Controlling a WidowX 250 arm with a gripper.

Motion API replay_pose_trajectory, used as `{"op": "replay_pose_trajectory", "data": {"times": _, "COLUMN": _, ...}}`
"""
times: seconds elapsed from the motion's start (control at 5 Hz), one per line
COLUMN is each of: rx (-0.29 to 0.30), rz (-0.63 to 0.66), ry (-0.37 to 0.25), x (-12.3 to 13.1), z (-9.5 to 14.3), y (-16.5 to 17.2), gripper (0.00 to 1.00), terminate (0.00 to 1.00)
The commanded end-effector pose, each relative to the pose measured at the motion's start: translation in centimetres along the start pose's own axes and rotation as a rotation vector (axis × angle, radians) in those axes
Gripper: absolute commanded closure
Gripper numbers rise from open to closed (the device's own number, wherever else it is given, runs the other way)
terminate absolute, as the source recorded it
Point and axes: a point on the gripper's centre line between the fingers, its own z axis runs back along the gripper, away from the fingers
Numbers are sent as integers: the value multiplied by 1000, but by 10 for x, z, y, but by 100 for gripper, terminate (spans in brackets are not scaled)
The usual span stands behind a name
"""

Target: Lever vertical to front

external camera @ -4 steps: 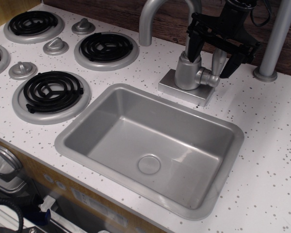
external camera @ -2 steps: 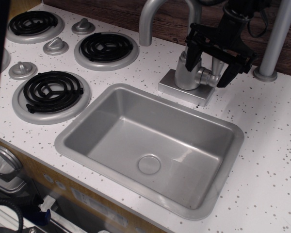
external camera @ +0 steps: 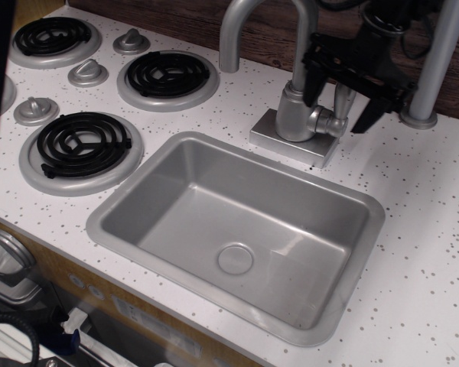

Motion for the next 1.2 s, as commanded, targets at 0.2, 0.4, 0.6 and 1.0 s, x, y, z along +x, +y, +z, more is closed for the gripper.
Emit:
{"op": "replay_pose_trajectory", "data": {"times": 0.2, "rx": 24, "rz": 26, "ry": -191, "x": 21, "z": 42, "y": 15, "gripper": 0, "terminate": 0}}
{"op": "replay_pose_trajectory", "data": {"times": 0.4, "rx": 26, "rz": 14, "ry": -202, "x": 29, "z": 40, "y": 21, "gripper": 0, "terminate": 0}}
{"op": "replay_pose_trajectory", "data": {"times": 0.6, "rx": 15, "rz": 11, "ry": -210, "x": 35, "z": 34, "y": 22, "gripper": 0, "terminate": 0}}
{"op": "replay_pose_trajectory", "data": {"times": 1.0, "rx": -29, "rz": 1, "ry": -176, "x": 43, "z": 25, "y": 22, "gripper": 100, "terminate": 0}}
